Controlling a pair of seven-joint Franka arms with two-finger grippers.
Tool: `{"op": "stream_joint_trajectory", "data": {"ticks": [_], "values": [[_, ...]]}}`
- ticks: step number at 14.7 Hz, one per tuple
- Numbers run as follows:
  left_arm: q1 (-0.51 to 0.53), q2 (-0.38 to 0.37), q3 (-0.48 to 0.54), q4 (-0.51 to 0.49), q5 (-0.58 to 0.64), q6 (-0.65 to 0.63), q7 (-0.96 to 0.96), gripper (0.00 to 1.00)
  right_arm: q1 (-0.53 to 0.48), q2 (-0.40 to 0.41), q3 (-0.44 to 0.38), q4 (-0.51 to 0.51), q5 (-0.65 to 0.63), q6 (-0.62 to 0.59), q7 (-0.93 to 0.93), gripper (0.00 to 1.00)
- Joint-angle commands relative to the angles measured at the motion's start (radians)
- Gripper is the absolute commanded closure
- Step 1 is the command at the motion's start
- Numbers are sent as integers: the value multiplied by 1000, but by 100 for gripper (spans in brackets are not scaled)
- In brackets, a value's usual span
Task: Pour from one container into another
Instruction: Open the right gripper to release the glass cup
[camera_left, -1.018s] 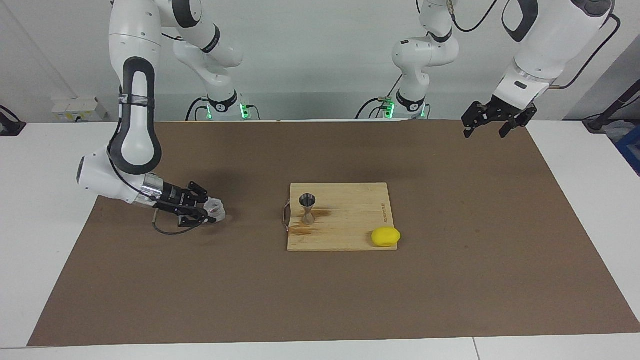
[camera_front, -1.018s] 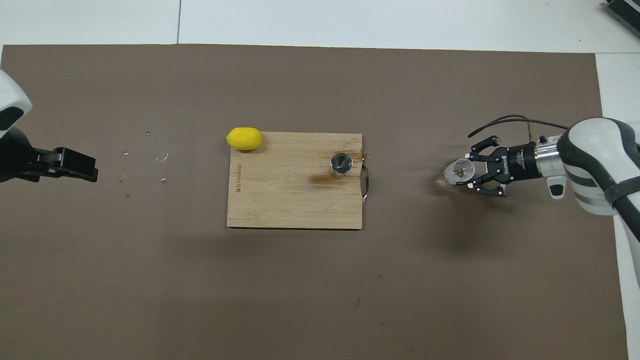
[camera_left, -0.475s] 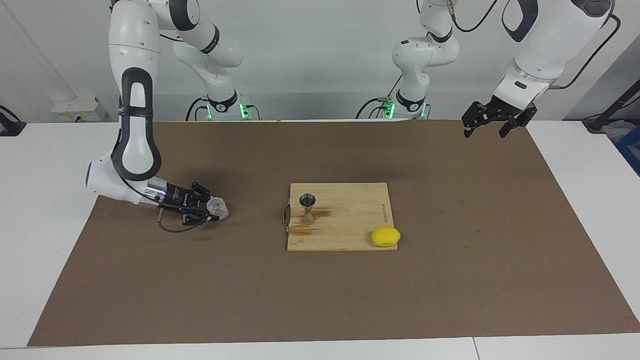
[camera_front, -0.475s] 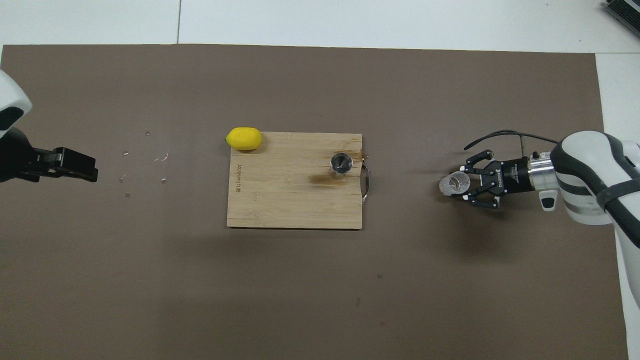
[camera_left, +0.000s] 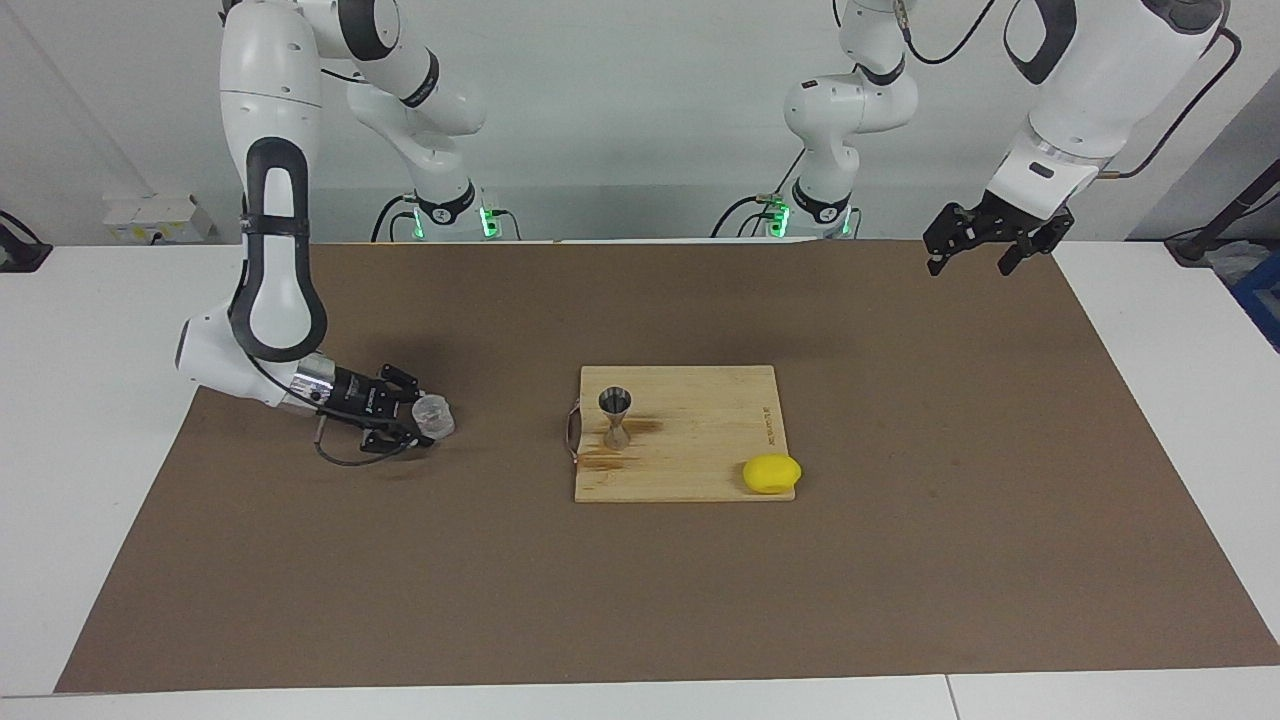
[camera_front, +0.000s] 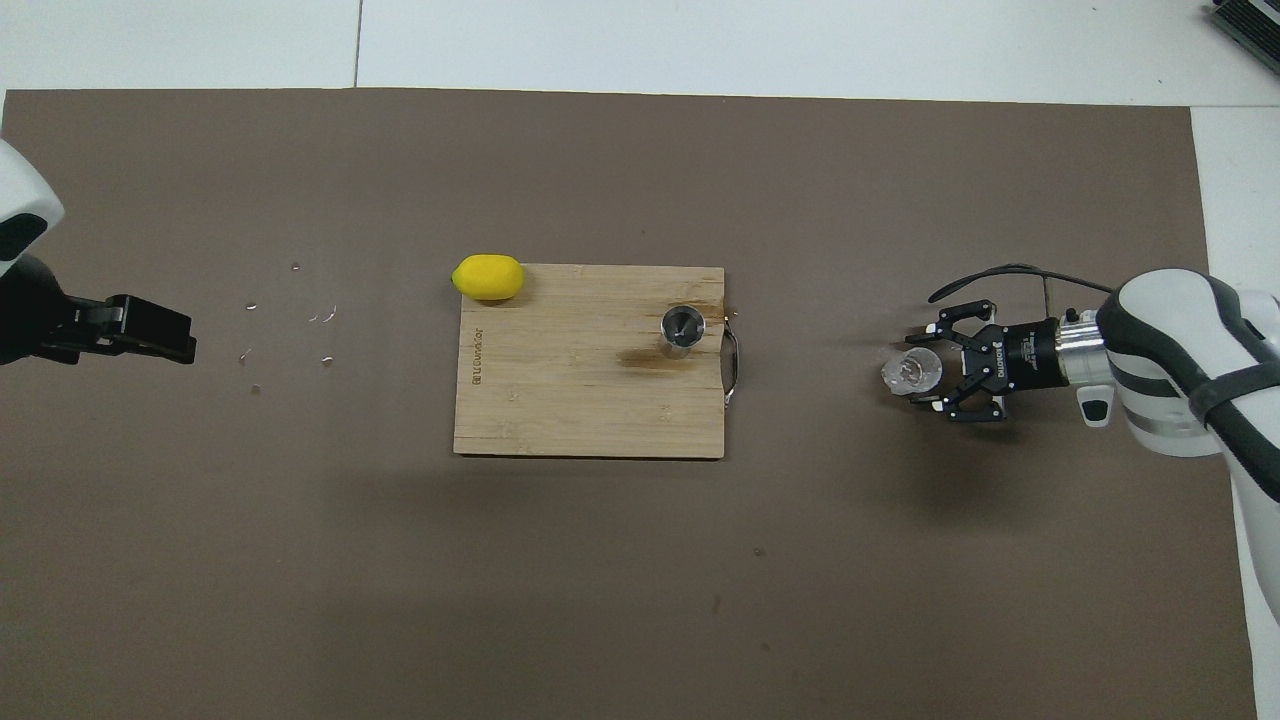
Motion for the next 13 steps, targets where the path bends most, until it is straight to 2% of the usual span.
{"op": "stream_joint_trajectory", "data": {"ticks": [1, 7, 10, 13], "values": [[12, -17, -6, -10, 14, -13, 15, 0, -12, -59, 4, -34, -8, 21, -31, 1], [12, -17, -6, -10, 14, -13, 15, 0, -22, -165, 4, -34, -280, 18, -49, 0], [12, -17, -6, -10, 14, -13, 15, 0, 10, -243, 9, -30, -472, -34, -156, 0], [12, -17, -6, -10, 14, -13, 15, 0, 50, -276, 17, -13, -620, -48, -279, 0]]}}
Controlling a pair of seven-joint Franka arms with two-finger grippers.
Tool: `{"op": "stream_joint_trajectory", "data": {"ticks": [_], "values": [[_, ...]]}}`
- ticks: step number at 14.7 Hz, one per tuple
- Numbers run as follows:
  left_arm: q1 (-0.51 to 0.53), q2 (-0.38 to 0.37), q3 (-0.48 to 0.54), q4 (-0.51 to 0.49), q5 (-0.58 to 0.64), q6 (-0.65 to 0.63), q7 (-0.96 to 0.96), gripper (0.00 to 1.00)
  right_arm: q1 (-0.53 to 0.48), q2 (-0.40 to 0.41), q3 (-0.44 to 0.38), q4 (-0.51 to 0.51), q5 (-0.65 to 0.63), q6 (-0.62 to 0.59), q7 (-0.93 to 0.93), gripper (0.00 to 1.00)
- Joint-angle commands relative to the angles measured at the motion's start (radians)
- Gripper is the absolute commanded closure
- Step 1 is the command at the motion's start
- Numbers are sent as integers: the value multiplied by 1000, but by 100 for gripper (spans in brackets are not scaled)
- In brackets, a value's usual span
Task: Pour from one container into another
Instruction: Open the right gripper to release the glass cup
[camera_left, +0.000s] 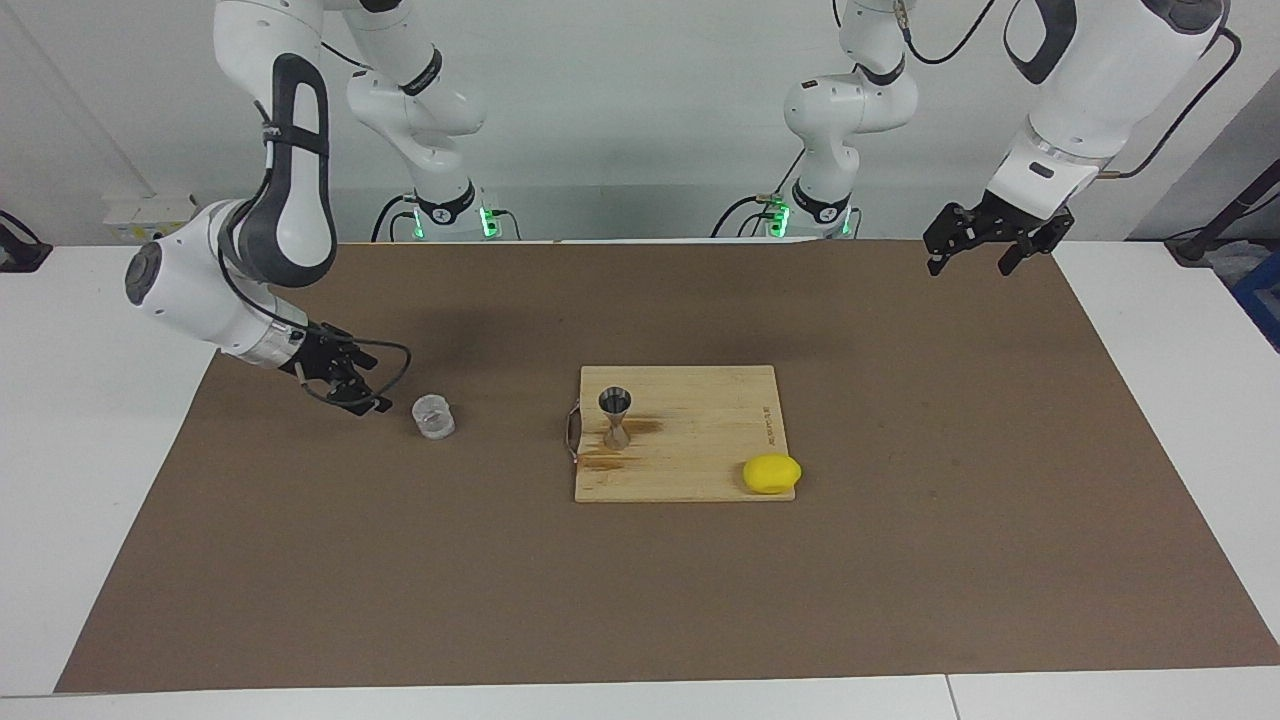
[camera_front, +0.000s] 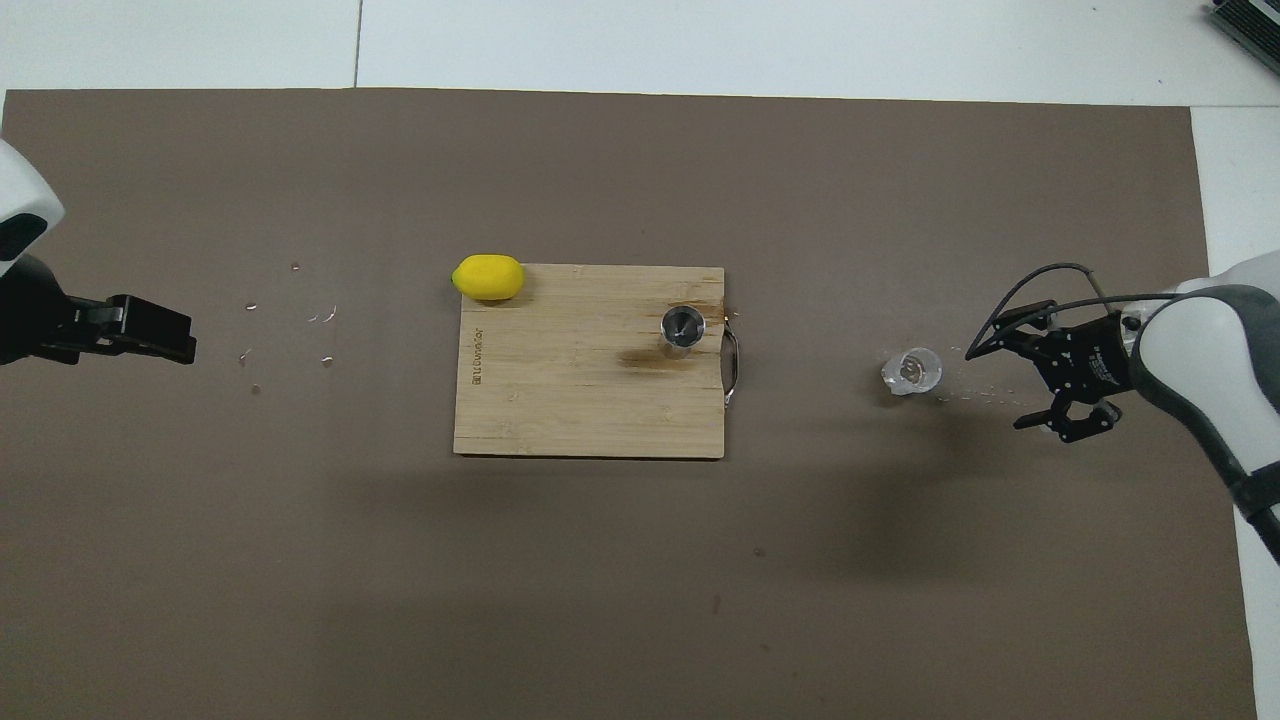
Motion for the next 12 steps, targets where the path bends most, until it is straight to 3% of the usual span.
{"op": "stream_joint_trajectory", "data": {"ticks": [1, 7, 12], "values": [[12, -17, -6, -10, 14, -13, 15, 0, 50, -56, 12, -12, -109, 0, -140, 0], [12, -17, -6, -10, 14, -13, 15, 0, 174, -154, 14, -9, -271, 0, -282, 0], [12, -17, -6, -10, 14, -13, 15, 0, 199, -174, 17, 144, -337, -109, -335, 0]]}}
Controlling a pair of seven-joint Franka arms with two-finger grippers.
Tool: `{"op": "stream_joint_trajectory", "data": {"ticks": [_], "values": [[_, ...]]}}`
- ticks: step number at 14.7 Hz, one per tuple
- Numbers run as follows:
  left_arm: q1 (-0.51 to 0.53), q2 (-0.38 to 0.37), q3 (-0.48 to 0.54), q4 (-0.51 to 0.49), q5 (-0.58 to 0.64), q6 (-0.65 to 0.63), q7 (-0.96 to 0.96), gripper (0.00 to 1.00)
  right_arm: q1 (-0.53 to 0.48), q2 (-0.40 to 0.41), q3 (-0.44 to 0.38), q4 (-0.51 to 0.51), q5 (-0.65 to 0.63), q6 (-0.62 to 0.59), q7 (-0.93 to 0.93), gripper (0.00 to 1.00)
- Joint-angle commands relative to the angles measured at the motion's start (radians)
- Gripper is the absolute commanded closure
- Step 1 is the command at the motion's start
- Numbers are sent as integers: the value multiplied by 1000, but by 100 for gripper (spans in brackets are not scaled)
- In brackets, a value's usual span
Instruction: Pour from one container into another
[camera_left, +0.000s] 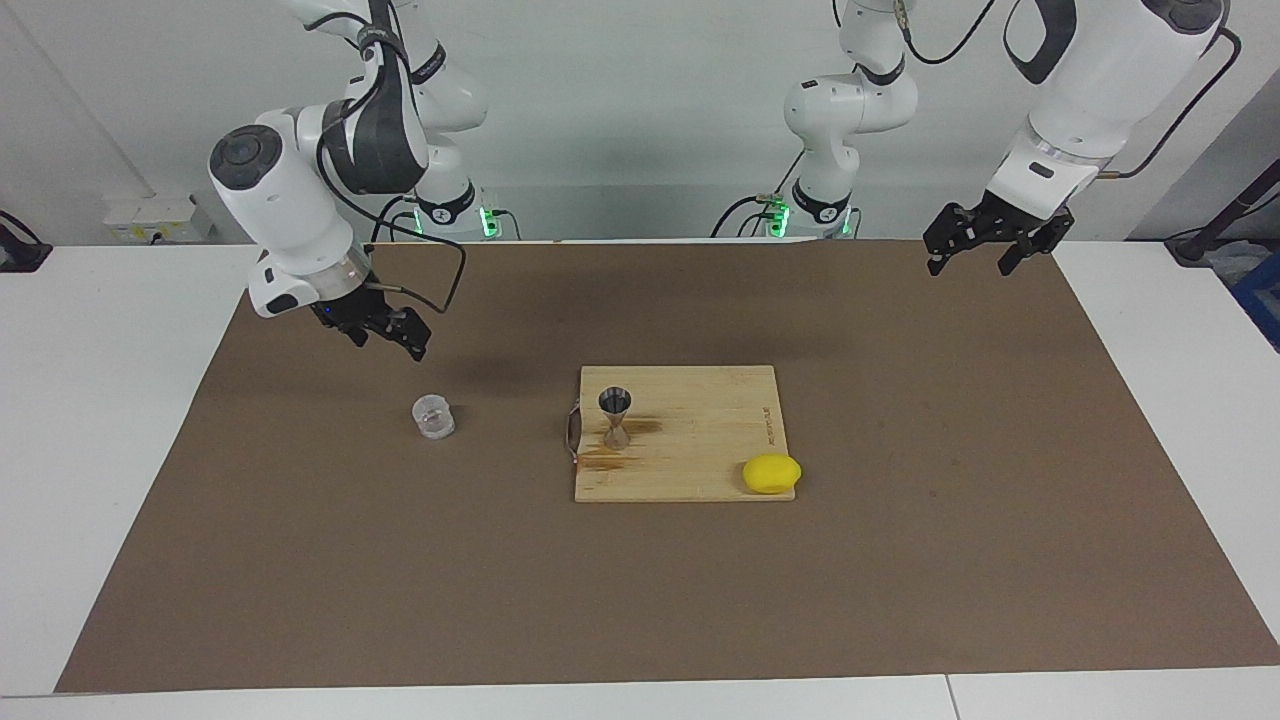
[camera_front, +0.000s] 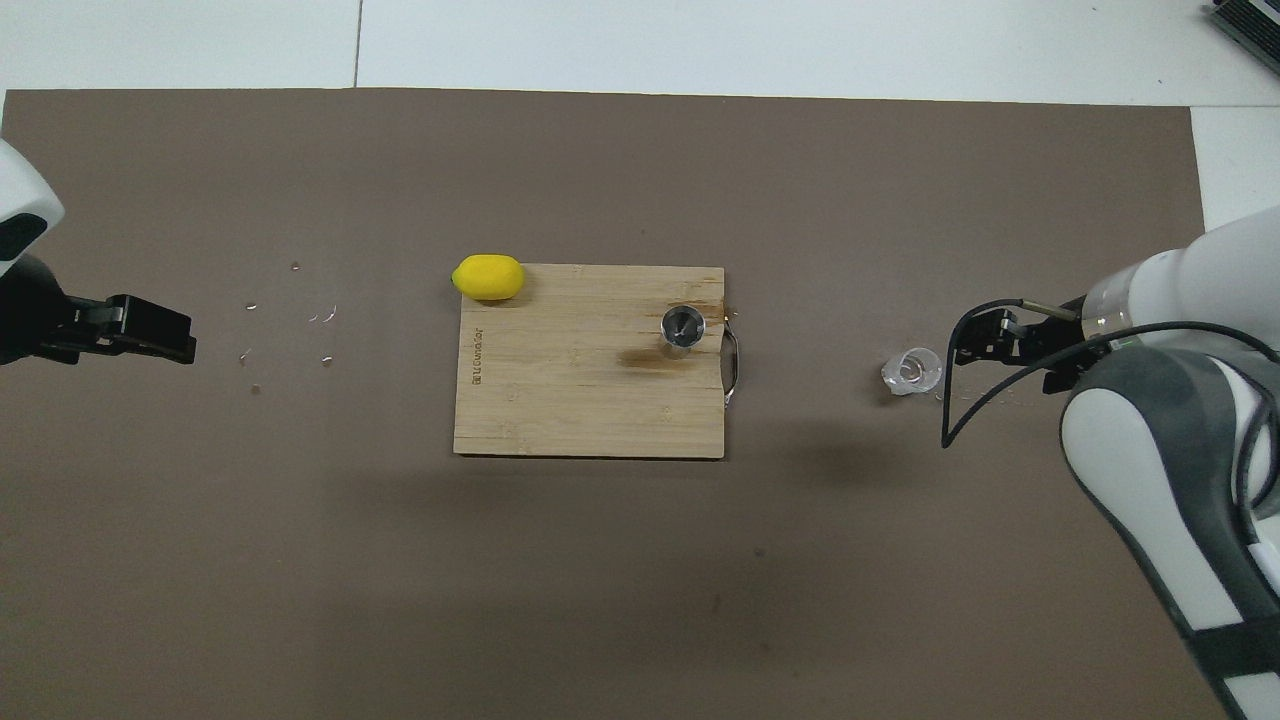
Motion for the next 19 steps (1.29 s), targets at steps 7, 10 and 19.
{"op": "stream_joint_trajectory", "data": {"ticks": [7, 10, 19], "values": [[12, -17, -6, -10, 14, -13, 15, 0, 4, 23, 2, 304, -116, -183, -35, 0], [10, -17, -6, -10, 14, -13, 15, 0, -9, 23, -1, 352, -127, -246, -37, 0], [12, -17, -6, -10, 14, -13, 15, 0, -13, 26, -7, 375, -103, -336, -135, 0]]}}
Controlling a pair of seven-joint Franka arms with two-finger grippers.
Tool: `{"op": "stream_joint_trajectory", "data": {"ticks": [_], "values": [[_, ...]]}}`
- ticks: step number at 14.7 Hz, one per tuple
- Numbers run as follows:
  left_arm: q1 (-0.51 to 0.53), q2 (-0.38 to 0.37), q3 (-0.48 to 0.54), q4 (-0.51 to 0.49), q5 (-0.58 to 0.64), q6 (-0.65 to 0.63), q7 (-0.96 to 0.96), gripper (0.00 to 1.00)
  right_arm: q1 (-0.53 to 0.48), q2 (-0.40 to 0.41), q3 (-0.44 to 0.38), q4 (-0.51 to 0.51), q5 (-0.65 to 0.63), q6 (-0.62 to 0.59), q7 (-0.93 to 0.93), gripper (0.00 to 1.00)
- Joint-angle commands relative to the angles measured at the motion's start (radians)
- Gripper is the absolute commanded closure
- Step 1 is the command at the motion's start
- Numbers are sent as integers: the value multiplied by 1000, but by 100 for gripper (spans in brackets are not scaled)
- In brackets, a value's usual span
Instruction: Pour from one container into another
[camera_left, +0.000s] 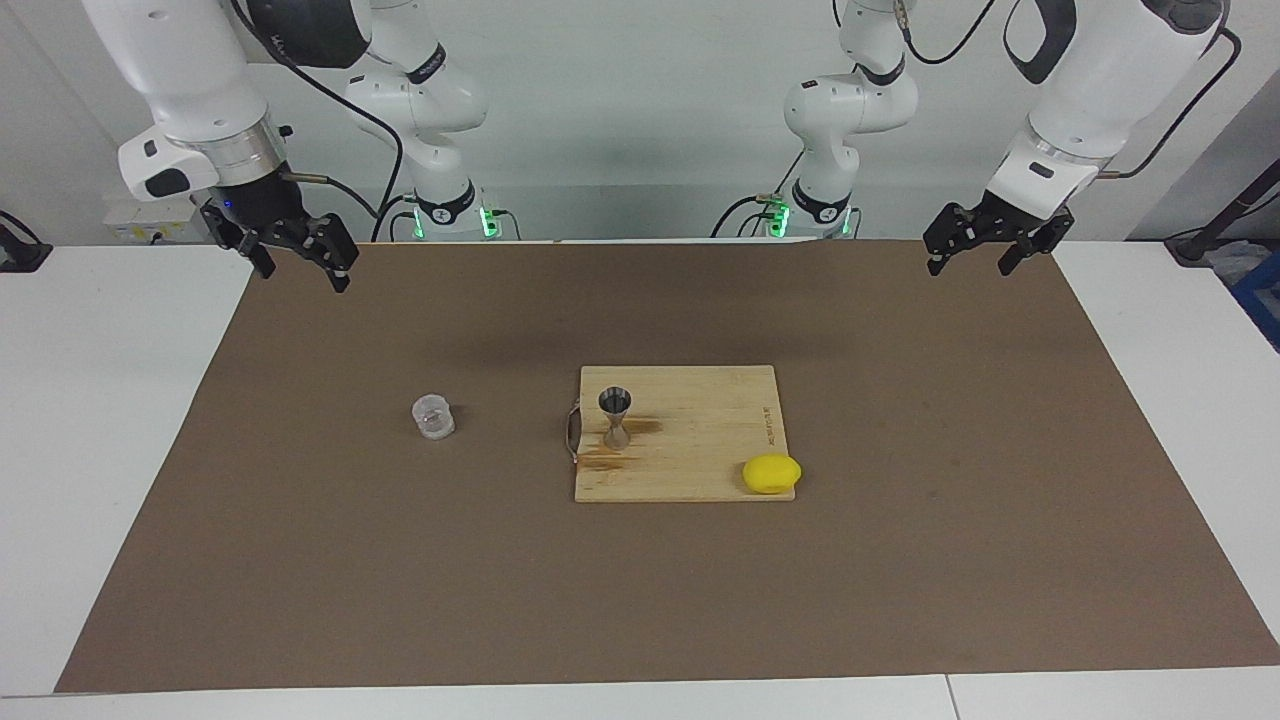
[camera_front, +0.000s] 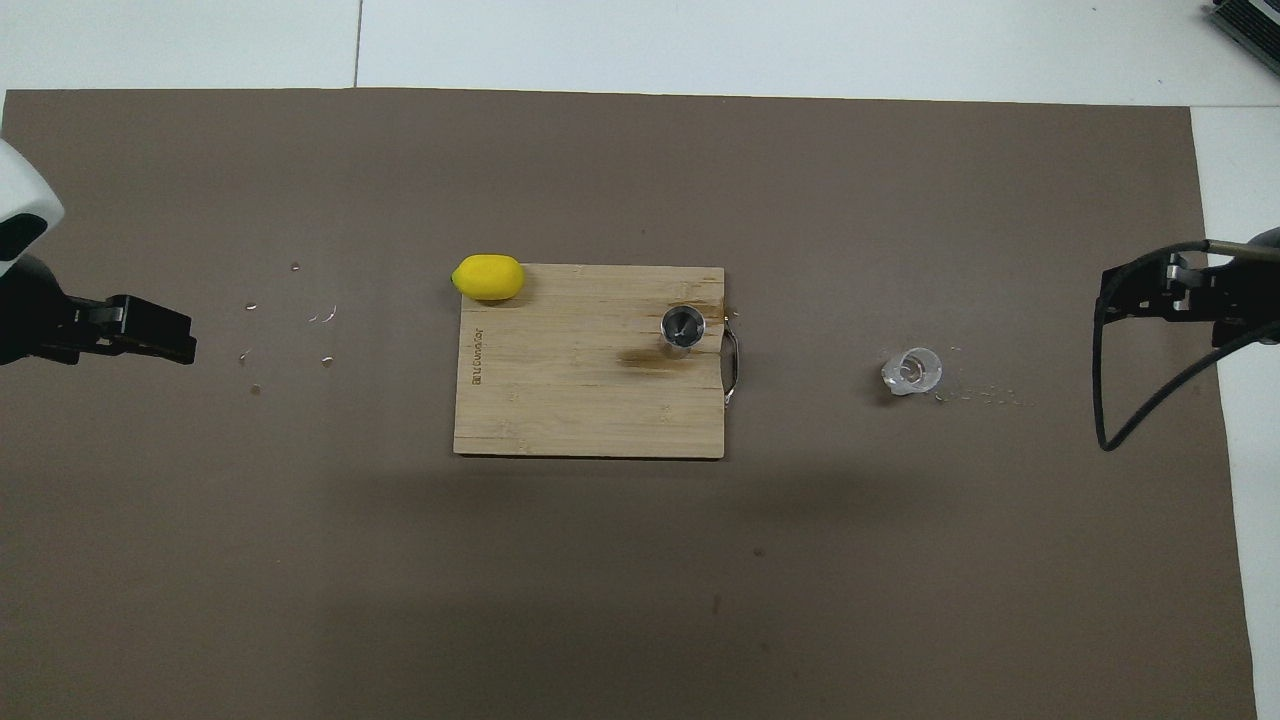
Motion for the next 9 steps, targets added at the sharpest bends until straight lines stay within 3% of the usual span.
{"op": "stream_joint_trajectory", "data": {"ticks": [1, 9], "values": [[12, -17, -6, -10, 14, -13, 15, 0, 2, 5, 11, -7, 5, -32, -47, 0], [12, -17, -6, -10, 14, -13, 15, 0, 5, -22, 17, -61, 9, -18, -64, 0]]}}
